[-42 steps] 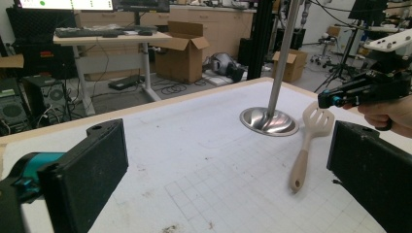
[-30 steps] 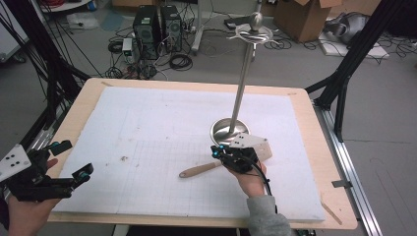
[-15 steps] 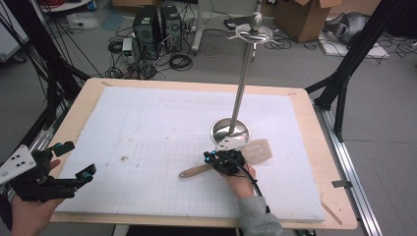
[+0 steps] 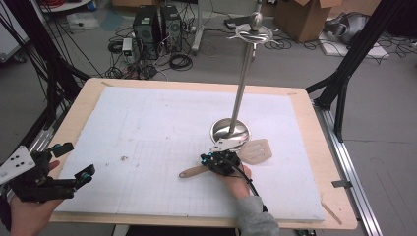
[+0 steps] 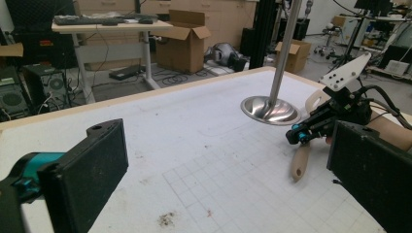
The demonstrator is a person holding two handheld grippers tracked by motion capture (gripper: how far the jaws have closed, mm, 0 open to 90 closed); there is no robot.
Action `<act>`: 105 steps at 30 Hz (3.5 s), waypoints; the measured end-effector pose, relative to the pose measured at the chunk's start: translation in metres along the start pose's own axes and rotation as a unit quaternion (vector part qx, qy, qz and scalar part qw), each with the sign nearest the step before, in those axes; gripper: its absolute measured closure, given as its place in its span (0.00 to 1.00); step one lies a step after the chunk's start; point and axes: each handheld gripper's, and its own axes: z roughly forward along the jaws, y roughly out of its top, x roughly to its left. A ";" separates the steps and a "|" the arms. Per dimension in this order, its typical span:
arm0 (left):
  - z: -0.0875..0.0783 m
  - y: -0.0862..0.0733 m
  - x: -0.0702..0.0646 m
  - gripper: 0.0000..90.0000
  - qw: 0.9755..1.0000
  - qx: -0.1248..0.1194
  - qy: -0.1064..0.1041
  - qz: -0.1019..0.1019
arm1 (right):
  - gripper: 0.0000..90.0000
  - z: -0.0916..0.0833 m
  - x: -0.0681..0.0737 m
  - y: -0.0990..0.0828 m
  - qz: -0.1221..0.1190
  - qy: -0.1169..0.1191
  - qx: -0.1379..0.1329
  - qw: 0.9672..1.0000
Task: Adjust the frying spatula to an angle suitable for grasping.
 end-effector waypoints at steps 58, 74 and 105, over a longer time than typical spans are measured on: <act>0.028 0.000 0.006 0.02 0.999 0.012 -0.032 -0.009 | 1.00 -0.019 0.007 -0.015 0.022 0.012 0.049 0.998; 0.050 0.003 0.005 0.02 0.998 0.014 -0.057 -0.008 | 1.00 -0.037 0.011 -0.028 0.029 0.012 0.054 0.998; 0.065 0.005 0.004 0.02 0.997 0.016 -0.072 -0.006 | 1.00 -0.075 -0.011 -0.035 0.038 -0.031 -0.012 0.999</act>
